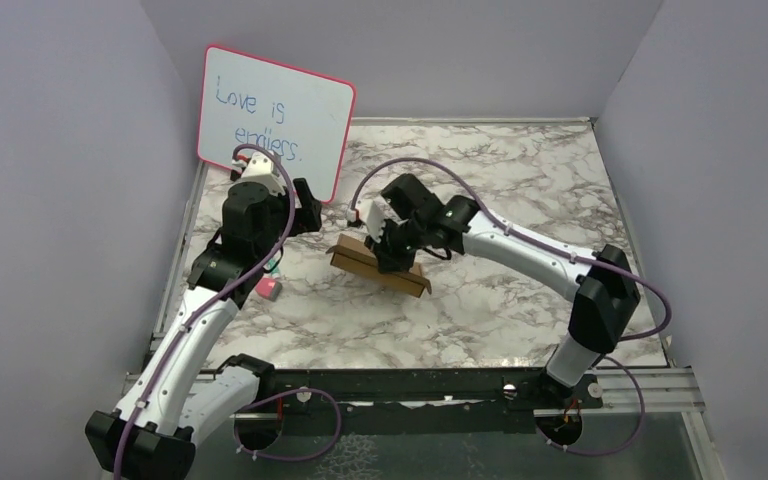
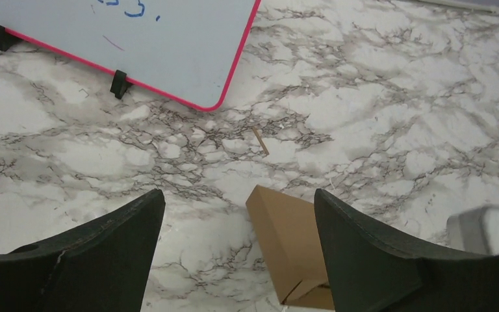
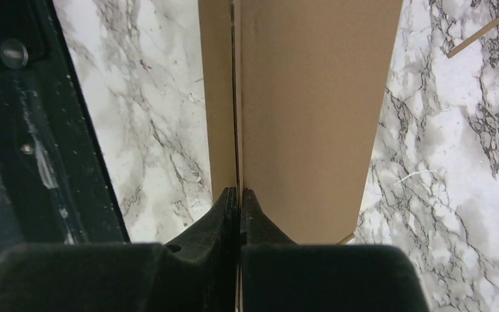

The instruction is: Fold the paper box

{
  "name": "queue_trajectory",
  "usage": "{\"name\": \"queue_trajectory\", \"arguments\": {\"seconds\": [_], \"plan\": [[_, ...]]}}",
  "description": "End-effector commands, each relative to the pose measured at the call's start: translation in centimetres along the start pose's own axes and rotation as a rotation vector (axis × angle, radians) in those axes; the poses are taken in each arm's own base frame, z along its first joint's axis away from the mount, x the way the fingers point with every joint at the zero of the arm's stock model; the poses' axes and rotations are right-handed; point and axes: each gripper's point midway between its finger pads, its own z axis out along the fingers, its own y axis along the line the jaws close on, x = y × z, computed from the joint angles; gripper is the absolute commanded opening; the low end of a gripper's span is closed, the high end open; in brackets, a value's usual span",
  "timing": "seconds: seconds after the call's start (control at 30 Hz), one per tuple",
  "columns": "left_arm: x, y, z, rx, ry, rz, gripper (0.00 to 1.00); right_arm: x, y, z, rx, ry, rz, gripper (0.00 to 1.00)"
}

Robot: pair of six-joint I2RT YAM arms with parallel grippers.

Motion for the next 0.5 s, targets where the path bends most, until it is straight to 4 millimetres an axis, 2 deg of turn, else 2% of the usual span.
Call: {"name": "queue_trajectory", "arguments": {"seconds": [0.0, 0.2, 0.47], "plan": [[1.2, -0.2, 0.3, 0.028, 0.067, 0.036, 0.86, -0.2, 0.8, -0.7, -0.245, -0.018, 0.075, 0.01], [2.1, -0.3, 0.9, 0.045, 0.108, 0.034, 0.86, -1.2, -2.8, -1.2, -0.36, -0.073, 0.13, 0.01], [4.8, -1.5, 2.0, 0.128, 0.215, 0.025, 0.85, 0.4, -6.7, 0.5, -0.367, 0.002, 0.177, 0.01]]}}
